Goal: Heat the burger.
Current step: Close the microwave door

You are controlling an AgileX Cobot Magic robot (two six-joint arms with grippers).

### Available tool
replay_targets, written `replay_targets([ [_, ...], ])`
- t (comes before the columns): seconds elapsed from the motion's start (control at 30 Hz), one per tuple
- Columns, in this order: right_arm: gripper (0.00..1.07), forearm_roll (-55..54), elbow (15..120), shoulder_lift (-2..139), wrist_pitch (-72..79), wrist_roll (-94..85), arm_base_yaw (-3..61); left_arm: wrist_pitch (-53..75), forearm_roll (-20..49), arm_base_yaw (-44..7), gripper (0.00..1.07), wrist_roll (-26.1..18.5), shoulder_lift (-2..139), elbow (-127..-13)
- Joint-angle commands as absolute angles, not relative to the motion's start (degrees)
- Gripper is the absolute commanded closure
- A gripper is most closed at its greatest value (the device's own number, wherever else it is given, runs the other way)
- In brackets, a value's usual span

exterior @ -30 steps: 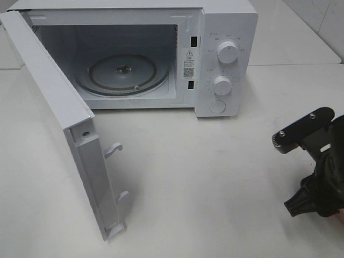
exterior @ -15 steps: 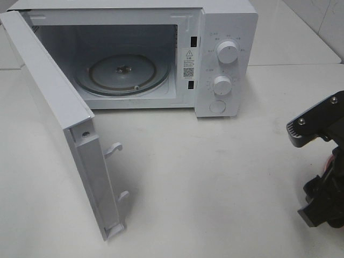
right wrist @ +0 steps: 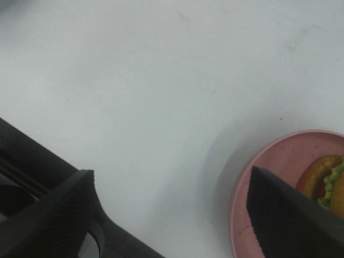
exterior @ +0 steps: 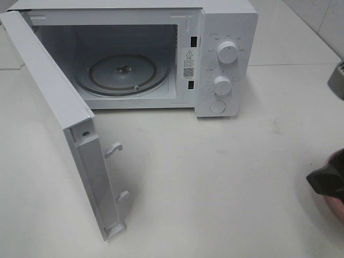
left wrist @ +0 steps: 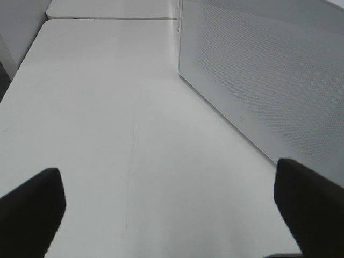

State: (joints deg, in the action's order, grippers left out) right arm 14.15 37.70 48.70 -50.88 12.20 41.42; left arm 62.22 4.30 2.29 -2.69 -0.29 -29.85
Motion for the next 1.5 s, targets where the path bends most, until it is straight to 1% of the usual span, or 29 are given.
replay_targets([
  [0.03,0.31,13.58,38.73,46.29,-53.0,10.89,41.42,61.42,4.3,2.46,0.09,-2.64,-0.63,-29.68],
  [0.2,0.31,13.12,38.9,41.2,-56.67,10.89,41.42,61.42,4.3,2.46,0.09,-2.64,-0.63,-29.68],
  [0.27,0.31,12.38,38.9,35.81,-58.84,10.89,41.42,61.42,4.3,2.46,0.09,-2.64,-0.63,-29.68],
  [0.47,0.31,11.8,38.9,31.0,-59.7,10.6,40.34,61.42,4.3,2.46,0.09,-2.64,-0.63,-29.68],
  [0.53,0.31,10.54,37.3,26.99,-59.64,8.59,35.35,61.42,4.3,2.46,0.09,-2.64,-0.63,-29.68],
  [0.6,0.31,10.08,36.84,26.13,-59.64,7.73,34.21,61.42,4.3,2.46,0.09,-2.64,-0.63,-29.68],
  [0.63,0.31,8.88,35.58,23.95,-59.13,6.59,31.74,61.42,4.3,2.46,0.09,-2.64,-0.63,-29.68],
  [0.67,0.31,8.88,35.58,23.95,-59.13,6.59,31.74,61.42,4.3,2.46,0.09,-2.64,-0.63,-29.68],
  [0.73,0.31,7.05,33.86,20.91,-58.73,4.87,28.36,61.42,4.3,2.46,0.09,-2.64,-0.63,-29.68],
  [0.77,0.31,7.05,33.86,20.91,-58.73,4.87,28.36,61.42,4.3,2.46,0.09,-2.64,-0.63,-29.68],
  [0.83,0.31,6.36,32.14,18.16,-57.98,3.84,25.5,61.42,4.3,2.46,0.09,-2.64,-0.63,-29.68],
  [0.87,0.31,6.36,32.14,18.16,-57.98,3.84,25.5,61.42,4.3,2.46,0.09,-2.64,-0.63,-29.68],
  [0.93,0.31,6.36,30.42,15.36,-56.72,3.84,22.75,61.42,4.3,2.46,0.09,-2.64,-0.63,-29.68],
  [0.97,0.31,6.36,30.42,15.36,-56.72,3.84,22.75,61.42,4.3,2.46,0.09,-2.64,-0.63,-29.68],
  [1.0,0.31,6.13,29.39,13.18,-56.15,3.78,20.91,61.42,4.3,2.46,0.09,-2.64,-0.63,-29.68],
  [1.03,0.31,6.13,29.39,13.18,-56.15,3.78,20.91,61.42,4.3,2.46,0.09,-2.64,-0.63,-29.68],
  [1.1,0.31,5.73,28.99,10.43,-56.78,2.98,17.93,61.42,4.3,2.46,0.09,-2.64,-0.63,-29.68],
  [1.13,0.31,5.73,28.99,10.43,-56.78,2.98,17.93,61.42,4.3,2.46,0.09,-2.64,-0.63,-29.68],
  [1.2,0.31,4.53,28.76,7.51,-56.89,1.78,15.47,61.42,4.3,2.46,0.09,-2.64,-0.63,-29.68],
  [1.5,0.31,4.01,28.76,0.8,-56.89,1.72,9.97,61.42,4.3,2.46,0.09,-2.64,-0.63,-29.68],
])
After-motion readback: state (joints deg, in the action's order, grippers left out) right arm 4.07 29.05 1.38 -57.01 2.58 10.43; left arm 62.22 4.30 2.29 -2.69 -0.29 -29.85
